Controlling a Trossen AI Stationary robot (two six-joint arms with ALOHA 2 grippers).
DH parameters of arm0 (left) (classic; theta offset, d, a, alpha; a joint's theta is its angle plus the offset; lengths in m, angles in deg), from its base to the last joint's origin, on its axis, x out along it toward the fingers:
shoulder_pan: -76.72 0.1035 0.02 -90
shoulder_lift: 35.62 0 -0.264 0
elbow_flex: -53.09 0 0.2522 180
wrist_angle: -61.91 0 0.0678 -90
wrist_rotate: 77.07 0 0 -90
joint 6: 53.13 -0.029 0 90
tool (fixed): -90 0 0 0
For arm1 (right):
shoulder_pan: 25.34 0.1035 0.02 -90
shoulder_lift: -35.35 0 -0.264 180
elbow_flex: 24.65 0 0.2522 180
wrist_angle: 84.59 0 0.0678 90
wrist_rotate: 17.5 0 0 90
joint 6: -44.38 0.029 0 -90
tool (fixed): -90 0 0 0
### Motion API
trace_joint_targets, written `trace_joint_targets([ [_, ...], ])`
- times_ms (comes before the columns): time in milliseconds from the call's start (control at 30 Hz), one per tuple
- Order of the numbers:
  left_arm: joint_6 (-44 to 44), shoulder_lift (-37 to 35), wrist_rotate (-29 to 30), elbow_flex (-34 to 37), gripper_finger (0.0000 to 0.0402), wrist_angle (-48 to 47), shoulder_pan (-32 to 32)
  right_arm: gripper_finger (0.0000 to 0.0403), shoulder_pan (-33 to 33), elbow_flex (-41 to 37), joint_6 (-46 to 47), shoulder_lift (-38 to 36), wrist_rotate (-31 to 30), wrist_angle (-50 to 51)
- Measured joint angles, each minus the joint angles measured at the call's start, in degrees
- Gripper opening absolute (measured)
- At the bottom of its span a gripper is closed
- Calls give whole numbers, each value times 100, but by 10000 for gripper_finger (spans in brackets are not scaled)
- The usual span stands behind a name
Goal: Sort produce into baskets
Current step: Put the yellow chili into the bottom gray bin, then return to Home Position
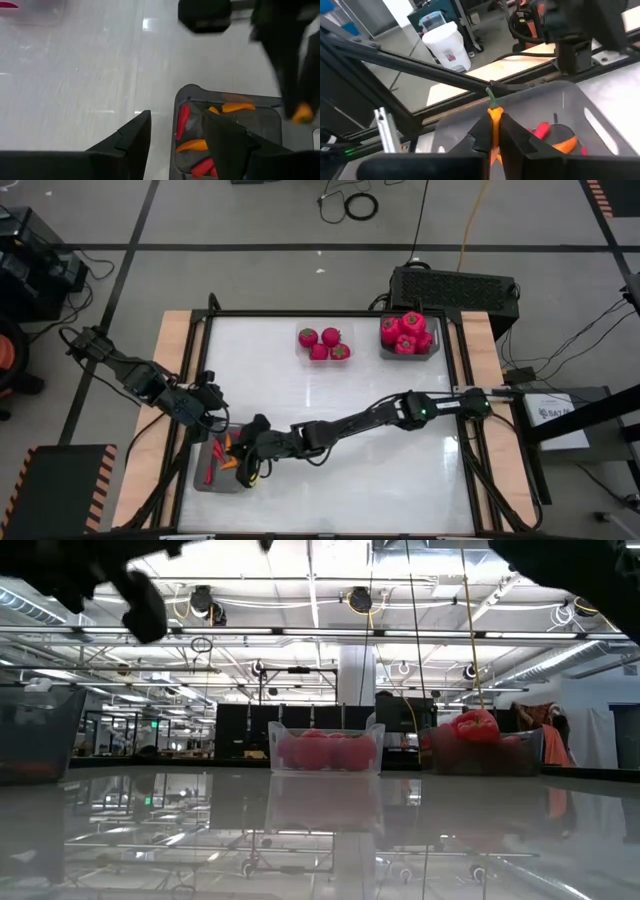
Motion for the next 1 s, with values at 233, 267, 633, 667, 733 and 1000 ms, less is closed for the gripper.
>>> trace_joint_targets([
  [233, 20, 2, 0, 0, 183, -12, 0, 59, -39, -12, -1, 187, -115, 38],
  [267, 28, 0, 0, 0, 183, -9, 0, 70, -49, -8, -23, 187, -123, 78],
  [633, 37, 2, -36, 0, 183, -16, 0, 165, -166, -7, 34, 183, -105, 177],
  [667, 37, 2, -45, 0, 183, -16, 0, 168, -164, -7, 29, 152, -103, 201],
  [733, 34, 2, -48, 0, 183, -18, 0, 170, -157, -7, -4, 111, -85, 196],
  [1000, -145, 0, -49, 0, 183, 45, 0, 165, -205, -7, 191, -554, 48, 1359],
])
